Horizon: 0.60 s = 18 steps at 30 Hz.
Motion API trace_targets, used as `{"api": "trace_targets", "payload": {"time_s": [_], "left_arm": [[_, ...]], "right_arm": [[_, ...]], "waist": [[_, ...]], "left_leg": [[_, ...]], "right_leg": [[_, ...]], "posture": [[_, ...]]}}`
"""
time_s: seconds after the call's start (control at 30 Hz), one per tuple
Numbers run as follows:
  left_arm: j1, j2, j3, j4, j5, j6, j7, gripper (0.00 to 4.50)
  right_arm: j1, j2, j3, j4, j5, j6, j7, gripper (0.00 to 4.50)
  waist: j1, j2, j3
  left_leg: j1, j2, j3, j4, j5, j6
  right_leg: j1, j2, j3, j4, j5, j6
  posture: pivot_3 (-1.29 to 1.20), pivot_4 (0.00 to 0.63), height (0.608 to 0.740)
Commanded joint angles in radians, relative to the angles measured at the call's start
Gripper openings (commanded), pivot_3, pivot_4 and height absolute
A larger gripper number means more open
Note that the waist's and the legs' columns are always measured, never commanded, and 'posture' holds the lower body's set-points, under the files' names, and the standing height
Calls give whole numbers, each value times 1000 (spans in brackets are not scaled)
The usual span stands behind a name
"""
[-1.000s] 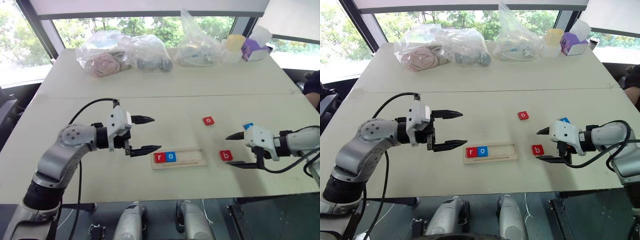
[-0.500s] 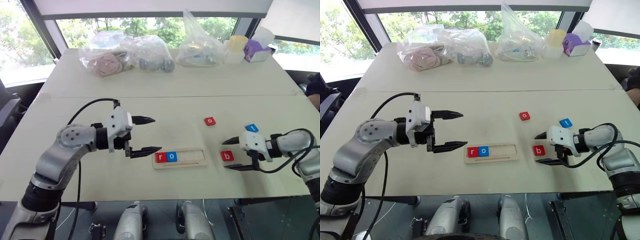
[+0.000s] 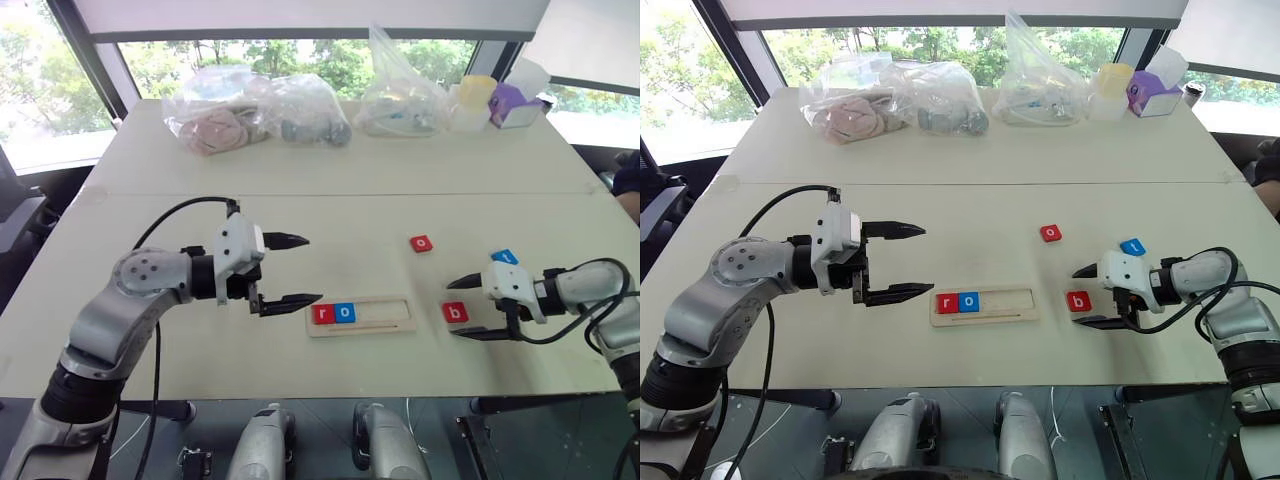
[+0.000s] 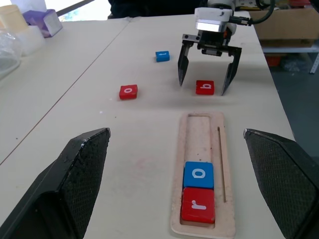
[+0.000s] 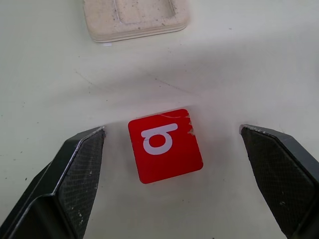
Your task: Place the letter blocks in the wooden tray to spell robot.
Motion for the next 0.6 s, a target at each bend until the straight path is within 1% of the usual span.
{"api": "trace_targets", "payload": {"time_s": [0.03,0.1,0.17,0.2,0.27,0.3,0.4,0.47,0.6], "left_arm": [[-18,1,7,-21,-5,-12,0,4500],[-20,0,6,-19,-4,-13,0,4500],[-23,-3,4,-17,-2,-14,1,4500],[-25,-4,3,-15,-1,-15,1,4500],[-25,-6,3,-15,0,-15,2,4500],[-23,-7,3,-15,0,-16,2,4500],[-22,-8,4,-14,2,-18,2,4500],[-23,-9,5,-13,3,-19,1,4500],[-25,-16,2,-8,8,-22,3,4500]], "right_arm": [[11,-23,-5,17,-21,12,4,4195],[14,-28,-4,14,-20,24,11,3652],[14,-32,-2,12,-22,31,21,2741],[13,-33,-3,10,-21,37,25,2159],[10,-32,-6,-2,-14,56,29,1268],[9,-31,-9,-12,-12,68,26,1137],[5,-33,-15,-73,0,114,22,1139],[-6,-40,-25,-173,33,185,30,1139],[-50,-46,-24,-405,120,397,44,1139]], "waist": [[0,0,0],[0,0,0],[-1,0,0],[-1,0,0],[-1,0,0],[-1,0,0],[-1,0,0],[-1,0,0],[-4,1,0]], "left_leg": [[0,0,0,0,0,0],[1,0,0,0,0,0],[1,0,0,0,0,0],[1,0,1,0,0,0],[2,0,1,0,0,0],[3,0,2,0,0,0],[4,0,2,0,0,0],[4,0,2,0,0,0],[4,1,3,-1,0,0]], "right_leg": [[0,0,0,0,0,0],[0,0,0,0,0,0],[1,0,0,0,0,0],[1,0,1,0,0,0],[1,0,1,0,0,0],[2,0,1,0,0,0],[2,0,1,0,-1,2],[2,0,1,0,-1,1],[0,0,2,2,0,0]], "posture": [[0,150,740],[0,150,740],[0,150,740],[0,150,740],[0,150,740],[0,150,740],[0,150,740],[0,150,740],[0,150,740]]}}
